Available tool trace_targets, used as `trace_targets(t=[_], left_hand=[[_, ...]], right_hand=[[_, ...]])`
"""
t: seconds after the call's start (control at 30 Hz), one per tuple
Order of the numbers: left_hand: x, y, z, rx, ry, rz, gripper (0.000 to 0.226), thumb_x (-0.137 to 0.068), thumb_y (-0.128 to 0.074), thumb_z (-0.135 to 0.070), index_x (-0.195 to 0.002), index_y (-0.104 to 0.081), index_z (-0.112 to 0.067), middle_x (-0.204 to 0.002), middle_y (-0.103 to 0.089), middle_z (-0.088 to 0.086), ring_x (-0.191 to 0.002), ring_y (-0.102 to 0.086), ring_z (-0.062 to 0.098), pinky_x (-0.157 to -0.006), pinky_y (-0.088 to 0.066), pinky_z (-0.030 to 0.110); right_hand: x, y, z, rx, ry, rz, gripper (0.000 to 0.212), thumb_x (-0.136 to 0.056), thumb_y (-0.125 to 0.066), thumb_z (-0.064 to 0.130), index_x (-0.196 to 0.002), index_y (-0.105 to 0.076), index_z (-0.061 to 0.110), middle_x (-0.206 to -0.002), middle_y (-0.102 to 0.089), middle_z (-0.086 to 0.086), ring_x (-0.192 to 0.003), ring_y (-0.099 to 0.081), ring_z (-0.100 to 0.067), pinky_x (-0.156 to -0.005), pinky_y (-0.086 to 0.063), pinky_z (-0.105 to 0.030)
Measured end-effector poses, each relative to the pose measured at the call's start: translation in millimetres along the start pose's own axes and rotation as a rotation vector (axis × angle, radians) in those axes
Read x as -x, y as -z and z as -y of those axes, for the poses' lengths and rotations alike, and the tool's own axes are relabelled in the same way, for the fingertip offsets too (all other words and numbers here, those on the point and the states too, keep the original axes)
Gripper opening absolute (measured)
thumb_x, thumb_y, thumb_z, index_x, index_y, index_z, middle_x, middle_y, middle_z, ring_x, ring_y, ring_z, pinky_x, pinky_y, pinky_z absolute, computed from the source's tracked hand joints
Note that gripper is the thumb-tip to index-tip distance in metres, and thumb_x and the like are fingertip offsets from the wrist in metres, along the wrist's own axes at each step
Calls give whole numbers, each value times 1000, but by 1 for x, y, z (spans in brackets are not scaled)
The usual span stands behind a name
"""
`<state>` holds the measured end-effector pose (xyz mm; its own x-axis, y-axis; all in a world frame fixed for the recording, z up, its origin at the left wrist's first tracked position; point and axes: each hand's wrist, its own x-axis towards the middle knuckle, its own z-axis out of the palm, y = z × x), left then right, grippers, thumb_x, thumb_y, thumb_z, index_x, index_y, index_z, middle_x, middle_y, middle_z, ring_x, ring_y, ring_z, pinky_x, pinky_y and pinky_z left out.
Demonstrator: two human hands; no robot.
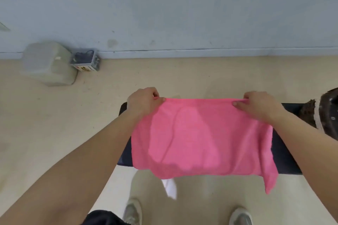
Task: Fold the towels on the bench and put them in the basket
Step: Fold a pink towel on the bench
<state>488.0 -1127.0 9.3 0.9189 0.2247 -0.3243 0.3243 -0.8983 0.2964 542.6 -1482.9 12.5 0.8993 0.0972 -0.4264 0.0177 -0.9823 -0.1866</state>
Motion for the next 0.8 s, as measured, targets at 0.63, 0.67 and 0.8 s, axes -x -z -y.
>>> trace_targets(t=[0.63,0.67,0.8], left_hand=[[97,-68,68,196,-105,-423,21,-93,-56,-25,-113,-62,-22,-118,-57,3,-114,-48,28,-93,-43,37],[112,-73,77,194,-77,-409,19,-92,-56,-26,-110,-61,-22,-114,-58,3,-112,-50,28,-90,-45,38],[157,-97,107,228,19,-336,18,-90,-60,-29,-106,-57,-23,-104,-59,-2,-97,-58,21,-75,-48,35]], right_hand=[[70,-85,47,94,175,-378,46,-96,-50,41,-135,-55,16,-135,-54,-11,-122,-52,-33,-97,-45,-42],[84,-92,54,80,199,-354,47,-96,-50,41,-136,-54,17,-136,-54,-11,-122,-52,-33,-97,-45,-42],[134,-125,77,75,271,-297,48,-97,-48,43,-137,-51,18,-135,-53,-9,-119,-53,-32,-97,-46,-41]])
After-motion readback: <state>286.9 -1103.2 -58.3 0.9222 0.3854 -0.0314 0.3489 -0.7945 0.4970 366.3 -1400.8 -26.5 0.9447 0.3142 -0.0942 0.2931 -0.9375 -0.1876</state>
